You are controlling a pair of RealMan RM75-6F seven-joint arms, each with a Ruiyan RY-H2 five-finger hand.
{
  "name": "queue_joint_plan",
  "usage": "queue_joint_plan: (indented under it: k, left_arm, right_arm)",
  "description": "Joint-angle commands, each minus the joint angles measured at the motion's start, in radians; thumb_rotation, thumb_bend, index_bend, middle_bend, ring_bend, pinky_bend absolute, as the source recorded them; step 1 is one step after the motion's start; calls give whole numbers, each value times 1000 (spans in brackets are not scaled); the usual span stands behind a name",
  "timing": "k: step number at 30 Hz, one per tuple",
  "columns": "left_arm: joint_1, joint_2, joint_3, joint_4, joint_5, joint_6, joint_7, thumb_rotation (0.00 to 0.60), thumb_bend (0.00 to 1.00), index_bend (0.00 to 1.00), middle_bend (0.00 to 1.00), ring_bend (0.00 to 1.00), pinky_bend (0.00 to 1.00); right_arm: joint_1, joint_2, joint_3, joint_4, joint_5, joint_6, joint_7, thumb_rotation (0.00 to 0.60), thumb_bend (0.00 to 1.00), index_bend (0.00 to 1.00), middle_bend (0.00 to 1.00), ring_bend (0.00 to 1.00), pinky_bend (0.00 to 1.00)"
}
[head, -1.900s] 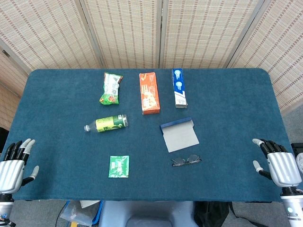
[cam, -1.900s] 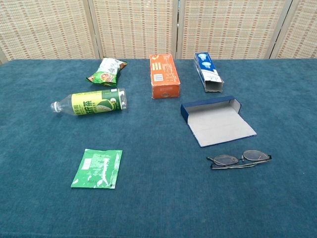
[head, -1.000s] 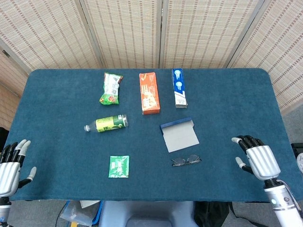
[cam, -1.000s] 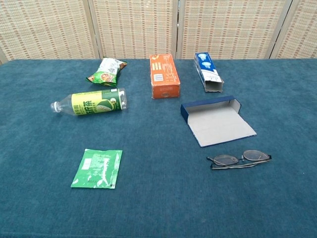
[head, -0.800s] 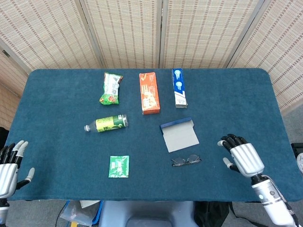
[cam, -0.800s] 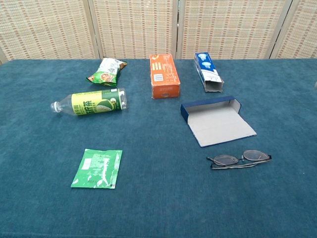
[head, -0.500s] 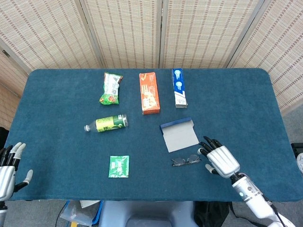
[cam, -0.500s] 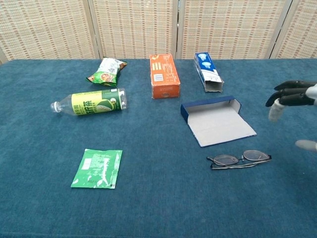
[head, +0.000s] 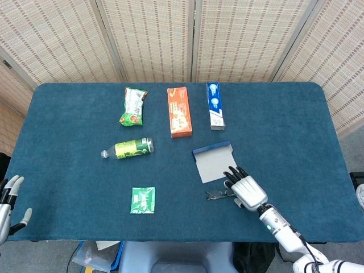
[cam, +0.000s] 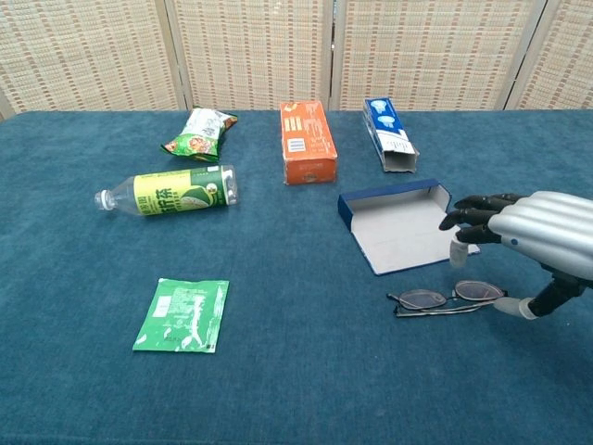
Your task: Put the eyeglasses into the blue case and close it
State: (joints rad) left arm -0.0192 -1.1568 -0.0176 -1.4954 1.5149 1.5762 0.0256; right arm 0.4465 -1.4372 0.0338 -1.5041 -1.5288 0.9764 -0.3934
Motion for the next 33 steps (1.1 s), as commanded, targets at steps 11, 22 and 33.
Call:
queue_joint_plan:
  k: [11, 22, 33]
  left_arm:
    - [-4, 10, -10, -113, -35, -33, 61, 600, 357, 0, 0, 0, 0]
    - [-2, 3, -10, -94, -35, -37, 49, 600, 357, 0, 0, 0, 0]
    - [1, -1, -9, -85, -37, -40, 38, 600, 358, 0, 0, 0, 0]
  right_arm:
    - [64, -92, 6, 83, 44, -53, 9, 600, 304, 356, 121, 0, 93]
    - [94, -136, 4, 131, 63, -65, 14, 600, 341, 406, 121, 0, 92]
    - [108, -162, -4, 166, 75, -60, 25, 600, 388, 498, 146, 0, 92]
